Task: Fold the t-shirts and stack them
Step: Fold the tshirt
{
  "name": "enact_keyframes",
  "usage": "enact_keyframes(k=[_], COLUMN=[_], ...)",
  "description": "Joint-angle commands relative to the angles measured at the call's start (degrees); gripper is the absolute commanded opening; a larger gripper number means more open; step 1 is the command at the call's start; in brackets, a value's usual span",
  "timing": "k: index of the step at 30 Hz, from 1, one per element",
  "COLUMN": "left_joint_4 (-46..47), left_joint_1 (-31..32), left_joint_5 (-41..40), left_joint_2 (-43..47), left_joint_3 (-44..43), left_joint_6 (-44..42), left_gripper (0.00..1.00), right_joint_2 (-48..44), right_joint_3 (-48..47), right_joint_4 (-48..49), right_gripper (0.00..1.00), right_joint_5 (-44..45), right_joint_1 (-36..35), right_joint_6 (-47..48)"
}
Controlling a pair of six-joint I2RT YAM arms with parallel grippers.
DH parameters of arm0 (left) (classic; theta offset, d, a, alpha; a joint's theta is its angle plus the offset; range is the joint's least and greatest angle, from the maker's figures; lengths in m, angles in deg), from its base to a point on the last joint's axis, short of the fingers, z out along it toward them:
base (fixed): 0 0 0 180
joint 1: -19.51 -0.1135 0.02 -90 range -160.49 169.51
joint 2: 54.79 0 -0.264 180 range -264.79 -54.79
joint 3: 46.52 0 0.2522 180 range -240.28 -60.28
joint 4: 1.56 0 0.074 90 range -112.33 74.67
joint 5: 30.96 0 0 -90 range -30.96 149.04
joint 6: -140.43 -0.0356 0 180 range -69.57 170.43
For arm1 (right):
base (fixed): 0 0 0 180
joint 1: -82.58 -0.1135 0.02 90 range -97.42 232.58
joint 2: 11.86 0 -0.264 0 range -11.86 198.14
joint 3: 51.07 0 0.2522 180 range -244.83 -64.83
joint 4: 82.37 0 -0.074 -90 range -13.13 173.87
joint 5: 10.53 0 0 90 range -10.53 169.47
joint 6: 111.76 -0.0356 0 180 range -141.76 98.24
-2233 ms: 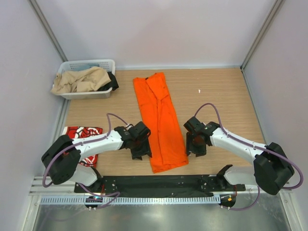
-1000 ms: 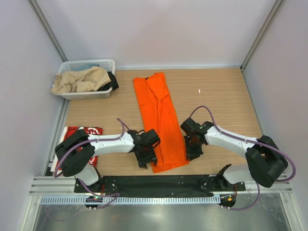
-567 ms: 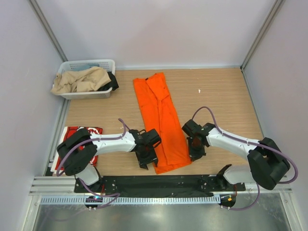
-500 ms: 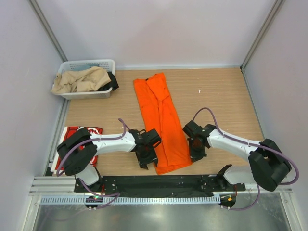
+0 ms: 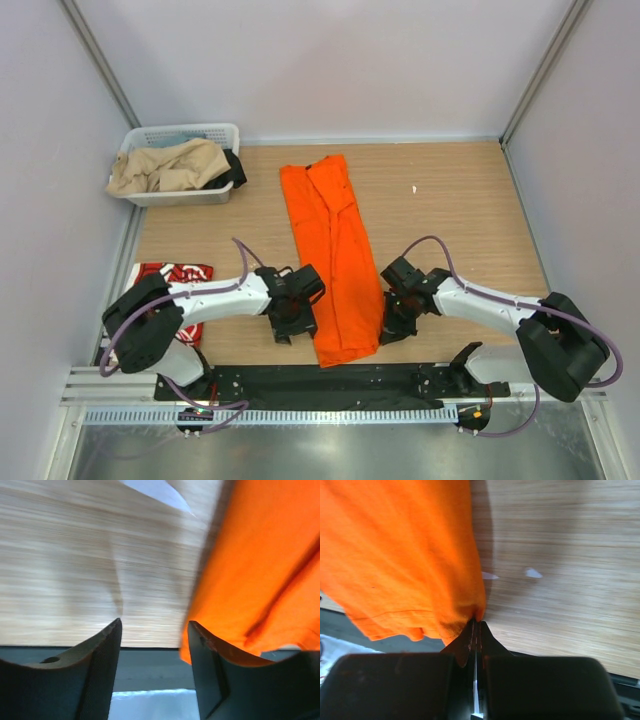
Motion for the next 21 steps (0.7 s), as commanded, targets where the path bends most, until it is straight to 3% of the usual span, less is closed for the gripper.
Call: enact_keyframes(k=[1, 5, 8, 9, 14, 21], left_joint_4=[-11.36, -12.44, -1.06, 1.61, 6.03, 6.29], left_joint_1=[-1.13, -8.24, -16.06, -17.73, -23.81, -26.97], left_joint_5=[-15.36, -19.97, -15.69, -14.19, -13.37, -13.65], left_joint_2=[5.67, 9.63, 7.89, 6.66, -10.55, -28.76], left_joint_3=[-5.13, -10.78, -14.2, -15.17, -29.48, -44.79], left_joint_6=[-6.92, -17.29, -28.16, -30.47, -38.57, -40.78], left_gripper=[0.58, 0.63, 0.63, 0.62, 0.57, 0.5], right_joint_2=[-1.73, -1.91, -1.03, 0.27, 5.2, 13.55], right_joint_3=[-0.07, -0.86, -4.19, -5.24, -14.03, -28.7], right_joint_4=[4.18, 3.84, -1.16, -4.13, -11.62, -12.25], right_gripper=[0.01, 0.01, 0.05, 0.11, 0.33, 0.42], right_joint_5=[-3.63, -3.65, 2.04, 3.46, 12.6, 18.41], right_joint_1=[-0.9, -1.61, -1.61, -1.61, -1.52, 0.06], right_joint_6=[-4.43, -4.8, -0.94, 1.51, 7.94, 15.06])
